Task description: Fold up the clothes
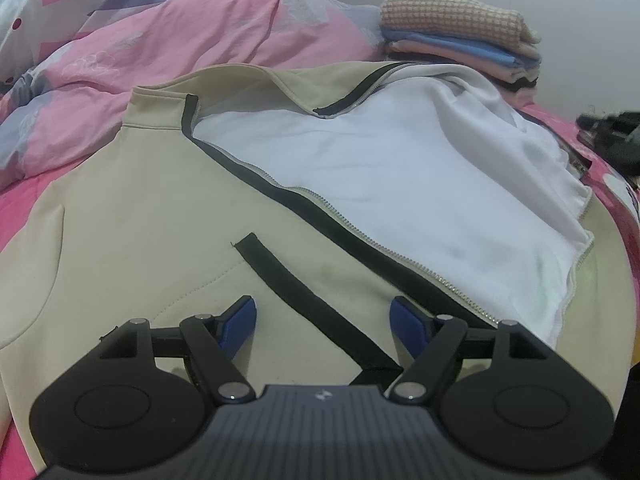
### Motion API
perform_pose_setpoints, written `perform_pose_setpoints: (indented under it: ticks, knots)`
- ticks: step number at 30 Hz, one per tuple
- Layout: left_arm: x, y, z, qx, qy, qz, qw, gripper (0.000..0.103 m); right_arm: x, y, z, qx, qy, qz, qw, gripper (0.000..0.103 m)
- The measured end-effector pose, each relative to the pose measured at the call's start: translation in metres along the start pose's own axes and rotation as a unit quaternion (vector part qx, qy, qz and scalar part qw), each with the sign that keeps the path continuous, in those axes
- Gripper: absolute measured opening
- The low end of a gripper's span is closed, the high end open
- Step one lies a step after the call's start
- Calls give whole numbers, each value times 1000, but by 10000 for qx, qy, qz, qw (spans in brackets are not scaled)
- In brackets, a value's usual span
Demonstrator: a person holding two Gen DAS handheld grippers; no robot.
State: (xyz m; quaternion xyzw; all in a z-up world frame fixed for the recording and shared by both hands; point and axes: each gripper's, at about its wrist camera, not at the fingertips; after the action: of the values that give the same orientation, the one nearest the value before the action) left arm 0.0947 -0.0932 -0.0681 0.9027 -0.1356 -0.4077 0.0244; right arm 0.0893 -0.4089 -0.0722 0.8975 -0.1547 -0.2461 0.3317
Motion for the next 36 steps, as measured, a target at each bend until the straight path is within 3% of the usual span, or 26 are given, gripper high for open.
perform_pose_setpoints:
  ticks: [9,12,13,14,17,23,24,25,30,33,36]
  knots:
    - [0,-2,0,-34,48,43,10000,76,5,-6,-1,-132,-167,-469,9987,1]
    - [0,-3,1,-56,52,62,10000,76,7,-8,-1,-183,-226,-625,9976,15]
    - [0,-3,1,-57,56,64,9999,76,7,-9,-1,-201,-245,-677,9972,25]
    - [0,-3,1,-52,60,63,9999,76,8,-9,-1,-218,-265,-729,9968,30]
    - [0,-3,2,-47,62,66,9999,76,10,-11,-2,-269,-323,-885,9952,31]
    - [0,-4,3,-46,92,71,9999,76,50,-26,13,-438,-672,-625,9948,29]
    - [0,-4,3,-50,95,72,9999,76,52,-24,12,-367,-691,-578,9953,25]
    - [0,-3,4,-55,96,71,9999,76,54,-22,11,-297,-709,-532,9956,12]
    - [0,-1,4,-66,113,47,9999,77,44,10,7,752,-526,-658,9936,8]
    - [0,-2,4,-83,114,55,9999,77,18,41,-1,1651,-95,-1059,9805,7]
    - [0,-2,4,-105,126,68,9998,77,-10,68,-11,2458,348,-1455,9577,6]
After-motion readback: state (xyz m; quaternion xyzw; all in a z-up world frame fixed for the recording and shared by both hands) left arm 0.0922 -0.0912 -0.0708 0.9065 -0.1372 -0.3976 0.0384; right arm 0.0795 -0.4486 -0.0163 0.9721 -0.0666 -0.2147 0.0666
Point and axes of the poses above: each gripper's, at about its wrist camera, not at the fingertips, and x roughly the way its jaws point, y to its right, z to its underside, and after that the axes turned 13 degrees about -x, right-handed
